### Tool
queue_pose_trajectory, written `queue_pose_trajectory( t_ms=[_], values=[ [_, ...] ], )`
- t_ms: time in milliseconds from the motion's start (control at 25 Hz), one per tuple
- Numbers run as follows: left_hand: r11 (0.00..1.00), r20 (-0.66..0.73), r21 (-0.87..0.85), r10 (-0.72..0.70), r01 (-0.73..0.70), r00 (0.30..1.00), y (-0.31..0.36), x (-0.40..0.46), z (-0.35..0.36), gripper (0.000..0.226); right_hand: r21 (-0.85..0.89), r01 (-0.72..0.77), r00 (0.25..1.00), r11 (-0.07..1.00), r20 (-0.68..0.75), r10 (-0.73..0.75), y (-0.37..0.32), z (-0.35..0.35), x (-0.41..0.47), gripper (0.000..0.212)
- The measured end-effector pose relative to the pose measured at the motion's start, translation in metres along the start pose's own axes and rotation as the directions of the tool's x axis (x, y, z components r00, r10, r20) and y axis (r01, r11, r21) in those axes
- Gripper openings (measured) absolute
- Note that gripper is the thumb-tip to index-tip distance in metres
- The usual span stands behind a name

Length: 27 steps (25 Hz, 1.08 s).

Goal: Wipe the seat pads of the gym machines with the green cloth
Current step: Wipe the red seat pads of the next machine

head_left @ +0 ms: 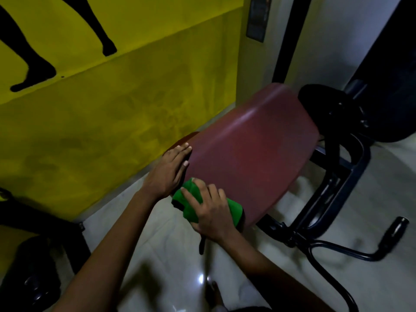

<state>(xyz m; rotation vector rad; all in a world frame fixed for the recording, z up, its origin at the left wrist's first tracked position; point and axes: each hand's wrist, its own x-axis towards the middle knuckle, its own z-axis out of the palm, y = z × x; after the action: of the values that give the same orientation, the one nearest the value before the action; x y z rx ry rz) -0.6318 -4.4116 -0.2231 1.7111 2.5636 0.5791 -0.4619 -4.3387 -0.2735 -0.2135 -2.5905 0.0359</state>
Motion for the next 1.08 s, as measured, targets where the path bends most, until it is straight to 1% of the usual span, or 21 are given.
queue_pose_trajectory(
  t_ms=[120,160,200,240,280,320,360,480,520,560,600,640,720,760,800,840,880,920,960,1040,1080],
  values=[
    [0.999,-0.012,0.049,0.008,-0.008,1.000,-0.002,-0.002,-0.002,0.060,0.030,0.000,0.999,1.000,0.050,-0.002,0.011,0.001,-0.041,0.083],
    [0.996,-0.001,0.081,0.035,-0.034,0.999,-0.001,0.000,-0.003,0.060,0.044,-0.041,0.998,0.998,0.040,0.040,0.019,-0.001,-0.054,0.082],
    [0.991,0.021,0.114,0.072,-0.074,0.997,0.000,0.002,-0.002,0.057,0.056,-0.127,0.992,0.990,0.013,0.127,0.027,-0.002,-0.059,0.076],
    [0.984,0.053,0.137,0.107,-0.113,0.993,0.003,0.004,-0.001,0.054,0.072,-0.249,0.968,0.966,-0.004,0.250,0.031,-0.004,-0.054,0.069],
    [0.978,0.075,0.148,0.138,-0.148,0.988,0.004,0.008,0.001,0.052,0.098,-0.370,0.928,0.924,-0.005,0.372,0.030,-0.006,-0.041,0.062],
    [0.974,0.095,0.146,0.159,-0.171,0.983,0.006,0.013,0.003,0.052,0.118,-0.449,0.892,0.886,-0.002,0.452,0.026,-0.006,-0.023,0.058],
    [0.973,0.108,0.134,0.173,-0.187,0.979,0.006,0.022,0.003,0.051,0.118,-0.468,0.882,0.876,-0.005,0.472,0.020,-0.007,-0.006,0.056],
    [0.973,0.135,0.102,0.194,-0.208,0.972,0.004,0.047,0.002,0.052,0.026,-0.320,0.946,0.947,-0.034,0.321,0.009,0.000,0.008,0.057],
    [0.970,0.138,0.108,0.202,-0.217,0.970,0.003,0.052,0.003,0.052,0.028,-0.326,0.945,0.945,-0.018,0.326,0.013,0.001,-0.003,0.058],
    [0.967,0.131,0.120,0.208,-0.224,0.969,0.004,0.055,0.005,0.052,0.034,-0.375,0.927,0.927,-0.016,0.375,0.022,0.001,-0.015,0.059],
    [0.966,0.115,0.131,0.210,-0.224,0.971,0.006,0.056,0.006,0.053,0.035,-0.457,0.888,0.889,-0.034,0.458,0.033,0.001,-0.026,0.059],
    [0.967,0.102,0.140,0.201,-0.214,0.974,0.009,0.054,0.009,0.054,0.043,-0.556,0.829,0.830,-0.047,0.557,0.043,0.001,-0.033,0.058],
    [0.966,0.084,0.162,0.190,-0.202,0.978,0.014,0.050,0.013,0.056,0.087,-0.733,0.676,0.674,-0.009,0.737,0.057,0.000,-0.027,0.054],
    [0.964,0.084,0.169,0.194,-0.205,0.978,0.014,0.050,0.013,0.056,0.105,-0.786,0.613,0.610,0.007,0.790,0.060,0.000,-0.016,0.055],
    [0.963,0.086,0.171,0.196,-0.208,0.977,0.015,0.051,0.013,0.056,0.112,-0.793,0.603,0.599,0.003,0.798,0.057,-0.001,-0.005,0.057],
    [0.962,0.086,0.173,0.199,-0.211,0.976,0.015,0.051,0.014,0.056,0.103,-0.750,0.655,0.653,-0.018,0.755,0.049,-0.001,0.003,0.060],
    [0.962,0.088,0.171,0.198,-0.211,0.976,0.014,0.052,0.015,0.056,0.072,-0.665,0.744,0.744,-0.030,0.668,0.038,0.000,0.004,0.063],
    [0.963,0.088,0.169,0.198,-0.211,0.976,0.013,0.052,0.015,0.056,0.052,-0.549,0.835,0.834,-0.012,0.550,0.025,0.003,-0.001,0.067],
    [0.964,0.085,0.168,0.196,-0.208,0.977,0.013,0.051,0.016,0.056,0.042,-0.444,0.896,0.895,0.013,0.443,0.016,0.003,-0.011,0.071],
    [0.964,0.076,0.165,0.196,-0.206,0.978,0.013,0.050,0.016,0.056,0.039,-0.326,0.945,0.945,0.019,0.326,0.023,0.002,-0.031,0.069],
    [0.964,0.073,0.163,0.200,-0.210,0.977,0.014,0.050,0.016,0.055,0.021,-0.336,0.942,0.942,-0.003,0.336,0.037,0.003,-0.036,0.065]
  ],
)
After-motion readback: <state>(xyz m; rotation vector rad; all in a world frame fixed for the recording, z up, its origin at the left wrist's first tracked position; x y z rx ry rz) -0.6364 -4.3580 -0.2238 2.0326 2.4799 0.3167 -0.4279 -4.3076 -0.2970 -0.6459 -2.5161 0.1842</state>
